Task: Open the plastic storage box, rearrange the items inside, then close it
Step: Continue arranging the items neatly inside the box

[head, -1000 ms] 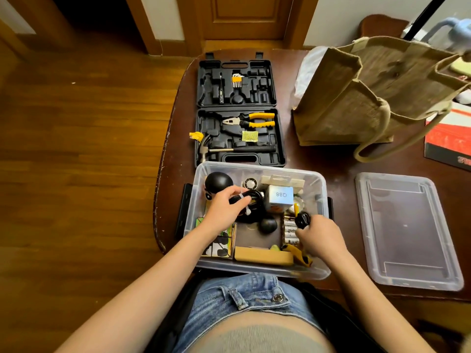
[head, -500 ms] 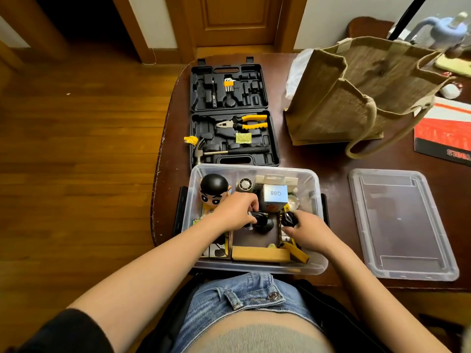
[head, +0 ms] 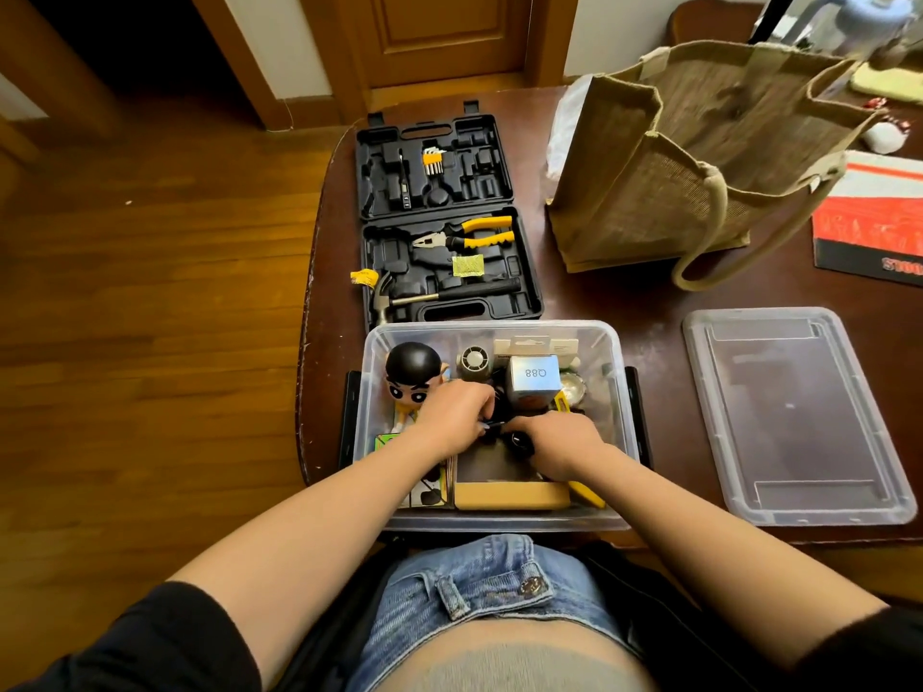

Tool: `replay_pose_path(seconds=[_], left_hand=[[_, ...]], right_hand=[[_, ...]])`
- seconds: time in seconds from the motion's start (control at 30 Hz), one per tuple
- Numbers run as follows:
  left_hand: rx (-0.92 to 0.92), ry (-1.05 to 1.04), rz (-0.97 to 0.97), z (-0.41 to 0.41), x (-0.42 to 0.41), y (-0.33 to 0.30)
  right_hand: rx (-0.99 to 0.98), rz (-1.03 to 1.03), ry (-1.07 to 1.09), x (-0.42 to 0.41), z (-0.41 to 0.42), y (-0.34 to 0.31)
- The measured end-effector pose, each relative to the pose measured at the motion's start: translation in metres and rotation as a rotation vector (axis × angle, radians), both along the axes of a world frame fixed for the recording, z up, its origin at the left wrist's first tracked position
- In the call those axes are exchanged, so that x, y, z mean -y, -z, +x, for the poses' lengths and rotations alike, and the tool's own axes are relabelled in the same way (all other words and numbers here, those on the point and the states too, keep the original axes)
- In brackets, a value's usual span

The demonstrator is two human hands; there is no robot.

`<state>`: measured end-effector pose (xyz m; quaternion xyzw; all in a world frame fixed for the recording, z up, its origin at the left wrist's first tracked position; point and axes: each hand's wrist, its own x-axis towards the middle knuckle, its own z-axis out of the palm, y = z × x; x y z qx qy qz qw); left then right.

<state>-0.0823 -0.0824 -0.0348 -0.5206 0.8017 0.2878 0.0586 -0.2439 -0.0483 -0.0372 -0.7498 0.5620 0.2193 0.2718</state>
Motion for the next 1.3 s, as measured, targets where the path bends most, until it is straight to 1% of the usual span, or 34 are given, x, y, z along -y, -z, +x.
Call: replay_pose_path(seconds=[0.07, 0.17, 0.3, 0.37, 0.5, 0.6, 0.7, 0.77, 0.83, 0.93, 1.0, 1.07, 1.13, 1.2, 1.3], left_hand=[[-0.036, -0.024, 0.032, -0.001, -0.001, 0.002], [-0.094, -0.056, 0.113, -0.003, 0.001, 0.004], [-0.132, -0.044, 0.236, -0.001, 0.010, 0.004], [-0.150, -0.024, 0.267, -0.001, 0.010, 0.005], [-0.116, -0.040, 0.261, 0.001, 0.011, 0.009], [-0.017, 0.017, 0.154, -0.001, 0.011, 0.007], [0.057, 0.055, 0.058, -0.004, 0.007, 0.007], [0.093, 0.070, 0.021, -0.004, 0.007, 0.007], [0.089, 0.087, 0.037, -0.002, 0.009, 0.006], [0.048, 0.123, 0.148, 0.003, 0.013, 0.002], [0.043, 0.140, 0.208, 0.006, 0.015, 0.001], [0.078, 0.157, 0.224, 0.006, 0.017, 0.001], [0.139, 0.194, 0.199, 0.002, 0.017, 0.002], [0.197, 0.238, 0.129, -0.004, 0.014, 0.000], [0.228, 0.242, 0.045, -0.011, 0.011, -0.002]], right_hand=[[-0.050, -0.039, -0.016, 0.001, 0.003, 0.000], [-0.062, -0.019, 0.010, -0.001, 0.001, 0.002], [0.049, -0.024, 0.139, -0.004, -0.005, 0.006], [0.116, -0.020, 0.226, -0.006, -0.009, 0.007], [0.177, -0.019, 0.317, -0.008, -0.013, 0.009], [0.190, 0.005, 0.326, -0.008, -0.009, 0.011], [0.216, -0.020, 0.324, -0.006, 0.000, 0.013], [0.197, -0.048, 0.312, -0.004, 0.006, 0.015], [0.134, -0.084, 0.280, -0.001, 0.012, 0.018], [0.050, -0.137, 0.227, 0.001, 0.020, 0.021], [0.020, -0.174, 0.220, 0.003, 0.021, 0.021], [0.014, -0.198, 0.225, 0.004, 0.022, 0.021], [0.022, -0.197, 0.228, 0.003, 0.022, 0.021], [0.031, -0.184, 0.246, 0.003, 0.024, 0.021], [0.033, -0.148, 0.301, 0.006, 0.026, 0.020]])
